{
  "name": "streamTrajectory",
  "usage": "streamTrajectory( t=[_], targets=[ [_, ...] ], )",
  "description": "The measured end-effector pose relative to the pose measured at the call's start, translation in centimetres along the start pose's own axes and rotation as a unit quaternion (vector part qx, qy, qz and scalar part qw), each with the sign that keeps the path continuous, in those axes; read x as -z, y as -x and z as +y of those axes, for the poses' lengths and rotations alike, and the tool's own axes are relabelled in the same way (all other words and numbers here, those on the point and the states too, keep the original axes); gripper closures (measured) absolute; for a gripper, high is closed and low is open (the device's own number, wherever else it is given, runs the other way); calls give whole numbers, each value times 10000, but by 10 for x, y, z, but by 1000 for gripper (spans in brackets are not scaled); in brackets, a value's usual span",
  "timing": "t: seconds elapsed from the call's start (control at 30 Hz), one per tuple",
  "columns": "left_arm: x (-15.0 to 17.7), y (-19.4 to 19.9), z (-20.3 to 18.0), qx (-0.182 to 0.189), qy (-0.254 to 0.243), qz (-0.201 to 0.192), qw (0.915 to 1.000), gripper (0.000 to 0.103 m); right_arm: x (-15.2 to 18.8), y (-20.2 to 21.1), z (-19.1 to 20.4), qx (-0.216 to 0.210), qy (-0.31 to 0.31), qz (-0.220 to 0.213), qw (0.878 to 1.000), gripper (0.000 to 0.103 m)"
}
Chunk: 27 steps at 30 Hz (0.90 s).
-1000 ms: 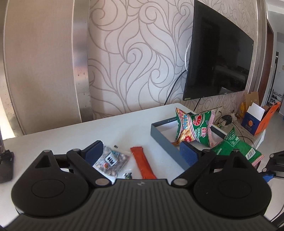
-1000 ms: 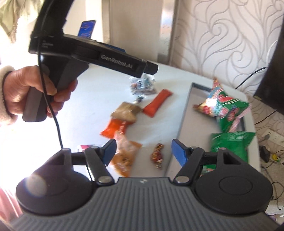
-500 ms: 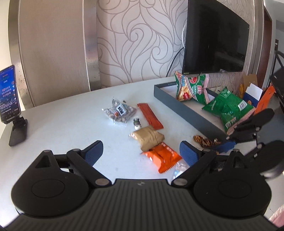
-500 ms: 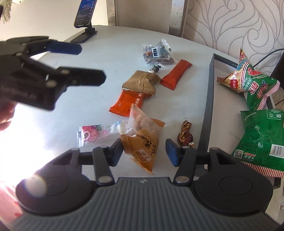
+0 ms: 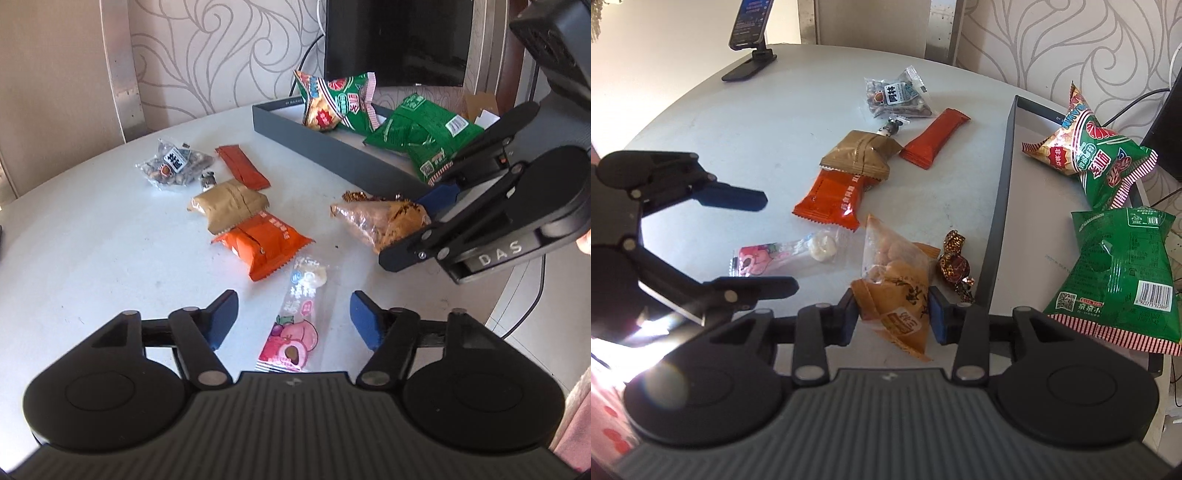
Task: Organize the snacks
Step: 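Move left gripper to the pink candy stick while right gripper approaches the pastry bag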
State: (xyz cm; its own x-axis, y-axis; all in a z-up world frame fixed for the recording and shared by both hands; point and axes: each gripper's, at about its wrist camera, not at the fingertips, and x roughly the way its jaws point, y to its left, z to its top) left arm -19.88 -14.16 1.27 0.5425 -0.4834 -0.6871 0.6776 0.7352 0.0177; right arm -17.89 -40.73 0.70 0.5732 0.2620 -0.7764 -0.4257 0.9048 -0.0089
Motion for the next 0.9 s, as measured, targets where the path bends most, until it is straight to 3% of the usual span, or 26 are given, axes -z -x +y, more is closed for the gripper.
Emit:
streamTrajectory(
  t=[0.13, 0.27, 0.4, 0.53, 0.67, 0.77, 0.9],
  targets=[
    [2, -4, 2, -6, 33, -62, 10000, 38, 0, 0, 0, -17, 10, -38, 10000, 61],
    [0, -5, 12, -267, 239, -161, 9992, 60, -4, -3, 5, -58, 91, -74, 9999, 61],
    [-1, -4, 35, -687, 667, -183, 9952, 65, -8, -6, 14, -137, 222, -108, 9996, 61],
    [-4, -7, 56, -1076, 1071, -167, 9883, 65, -12, -8, 23, -178, 365, -150, 9991, 61],
    [-13, -14, 58, -1302, 1038, -126, 9860, 58, -19, -12, 27, -102, 373, -122, 9992, 57],
    [-16, -19, 59, -1328, 1013, -145, 9858, 52, -23, -18, 31, -30, 372, -64, 9993, 51],
    [-17, -22, 61, -1242, 1124, -143, 9858, 52, -24, -24, 36, 26, 479, -50, 9988, 50]
  ],
)
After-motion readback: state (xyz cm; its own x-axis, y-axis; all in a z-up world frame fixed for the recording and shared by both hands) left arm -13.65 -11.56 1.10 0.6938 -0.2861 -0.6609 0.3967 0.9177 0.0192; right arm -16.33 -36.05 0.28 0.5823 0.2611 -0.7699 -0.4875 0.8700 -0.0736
